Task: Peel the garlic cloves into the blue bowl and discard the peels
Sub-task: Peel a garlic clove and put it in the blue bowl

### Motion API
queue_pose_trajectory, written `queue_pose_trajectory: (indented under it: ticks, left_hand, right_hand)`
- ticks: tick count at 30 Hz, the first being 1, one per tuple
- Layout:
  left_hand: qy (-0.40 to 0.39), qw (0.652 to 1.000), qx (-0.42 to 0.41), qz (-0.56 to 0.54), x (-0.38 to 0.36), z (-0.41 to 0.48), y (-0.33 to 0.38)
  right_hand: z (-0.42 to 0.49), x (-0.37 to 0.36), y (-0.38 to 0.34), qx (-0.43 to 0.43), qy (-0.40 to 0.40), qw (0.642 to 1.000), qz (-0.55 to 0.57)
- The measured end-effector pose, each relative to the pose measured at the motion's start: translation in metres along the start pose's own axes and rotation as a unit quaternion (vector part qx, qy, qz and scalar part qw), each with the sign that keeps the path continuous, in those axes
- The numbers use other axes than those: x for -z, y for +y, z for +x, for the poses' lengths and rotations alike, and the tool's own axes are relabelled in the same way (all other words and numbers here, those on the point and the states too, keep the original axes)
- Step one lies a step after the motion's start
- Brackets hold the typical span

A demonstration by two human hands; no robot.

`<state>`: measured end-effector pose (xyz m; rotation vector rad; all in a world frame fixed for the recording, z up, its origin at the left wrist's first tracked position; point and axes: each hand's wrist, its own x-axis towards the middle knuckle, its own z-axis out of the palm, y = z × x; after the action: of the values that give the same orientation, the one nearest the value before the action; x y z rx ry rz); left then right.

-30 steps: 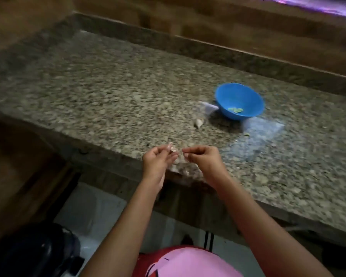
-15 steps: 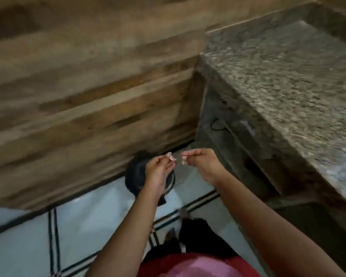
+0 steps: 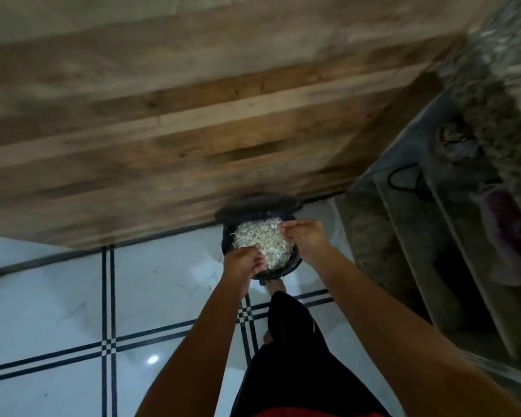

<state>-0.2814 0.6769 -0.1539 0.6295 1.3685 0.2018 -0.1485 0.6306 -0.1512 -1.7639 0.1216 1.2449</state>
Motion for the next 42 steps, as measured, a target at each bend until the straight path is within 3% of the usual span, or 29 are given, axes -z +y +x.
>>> queue_pose_trajectory:
  ticks: [4,11,16,21,26,30,37,42]
  left_hand:
    - [0.019,0.998,0.035,0.045,-0.007,0.053,-0.004]
    - [0.045,0.997,0.058,0.04,-0.015,0.12,0.0]
    - [0.051,0.997,0.017,0.059,-0.019,0.097,-0.003]
    - [-0.005,0.999,-0.045,0.016,-0.051,0.021,0.023]
    - [-0.111,0.984,-0.134,0.043,-0.118,-0.073,0.033]
    - [-0.229,0.958,-0.151,0.088,-0.192,-0.157,0.009]
    - [-0.444,0.861,-0.144,0.202,-0.31,-0.295,-0.092]
    - [-0.529,0.795,-0.111,0.276,-0.363,-0.374,-0.192]
  right_hand:
    - [0.052,-0.008,0.016,-0.033,0.026,0.999,0.014]
    - [0.129,-0.014,0.046,-0.057,0.019,0.995,-0.079]
    - [0.111,-0.011,0.043,-0.045,0.026,0.998,0.029]
    - [0.025,0.016,0.011,0.003,0.026,0.976,0.217]
    - [-0.093,0.084,-0.022,0.116,0.07,0.926,0.352]
    - [-0.178,0.171,-0.023,0.198,0.156,0.867,0.429]
    - [-0.299,0.327,0.028,0.308,0.317,0.741,0.505]
    - [-0.369,0.421,0.094,0.337,0.421,0.664,0.519]
